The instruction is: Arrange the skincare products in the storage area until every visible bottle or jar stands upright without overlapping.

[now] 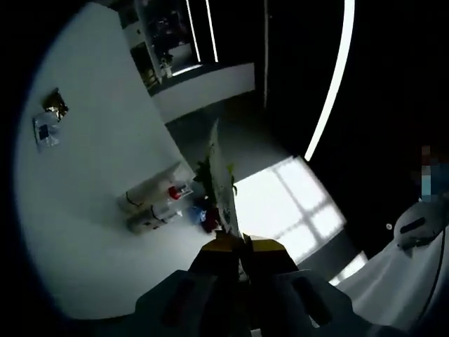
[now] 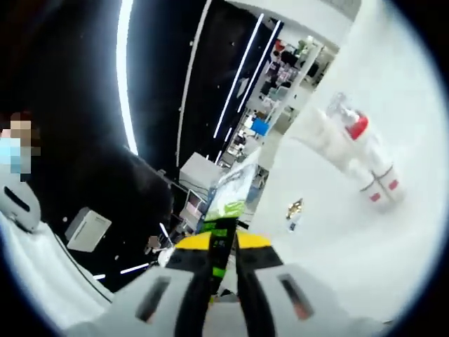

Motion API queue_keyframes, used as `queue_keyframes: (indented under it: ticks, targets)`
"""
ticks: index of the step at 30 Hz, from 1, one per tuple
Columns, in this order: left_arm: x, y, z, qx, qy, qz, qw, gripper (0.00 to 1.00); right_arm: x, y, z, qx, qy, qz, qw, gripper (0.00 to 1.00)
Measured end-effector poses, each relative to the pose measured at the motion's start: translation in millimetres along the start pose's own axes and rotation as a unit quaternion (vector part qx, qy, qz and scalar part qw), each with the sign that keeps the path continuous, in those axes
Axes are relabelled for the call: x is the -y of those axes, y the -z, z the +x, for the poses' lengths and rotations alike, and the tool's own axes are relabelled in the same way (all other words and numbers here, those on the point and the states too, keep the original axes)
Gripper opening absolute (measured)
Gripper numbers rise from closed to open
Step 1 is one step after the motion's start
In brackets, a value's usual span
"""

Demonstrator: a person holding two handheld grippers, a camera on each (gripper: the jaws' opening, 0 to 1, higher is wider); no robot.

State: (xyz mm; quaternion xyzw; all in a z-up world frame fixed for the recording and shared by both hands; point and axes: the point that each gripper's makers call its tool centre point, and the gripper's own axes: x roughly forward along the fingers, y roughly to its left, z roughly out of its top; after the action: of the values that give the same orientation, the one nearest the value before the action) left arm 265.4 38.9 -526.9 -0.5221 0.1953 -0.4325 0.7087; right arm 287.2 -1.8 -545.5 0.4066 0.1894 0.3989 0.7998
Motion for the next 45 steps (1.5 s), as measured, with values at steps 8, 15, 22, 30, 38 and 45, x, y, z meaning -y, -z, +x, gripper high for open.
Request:
queue_keyframes:
  ticks: [8,15,22,30,38,45]
  targets:
    - [-12.4,-1.8,-0.1,0.002,-0.016,-0.008,0.9998,0.0,14.0,9.8,0.0,-0.019,0.027,-0.015,0.9993,0.38]
    - [-25.8,-6.8,0.1,0.009,-0.031,-0.019,0.9993,0.01,28.3,14.8,0.1,-0.036,0.056,-0.043,0.9969,0.52]
    - [-47.0,-13.0,-1.2,0.015,-0.058,-0.031,0.9977,0.01,42.8,20.0,-3.3,-0.054,0.089,-0.087,0.9907,0.66]
    - [-65.4,-15.2,-0.7,0.009,-0.082,-0.028,0.9962,0.01,63.1,23.8,-11.9,-0.082,0.132,-0.127,0.9796,0.69]
    - [-85.4,-14.7,4.3,0.0,-0.098,-0.041,0.9944,0.01,80.8,23.2,-23.4,-0.131,0.183,-0.232,0.9462,0.76]
    - [-103.7,-14.3,12.2,-0.008,-0.114,-0.042,0.9926,0.01,91.0,22.7,-30.0,-0.134,0.207,-0.243,0.9383,0.85]
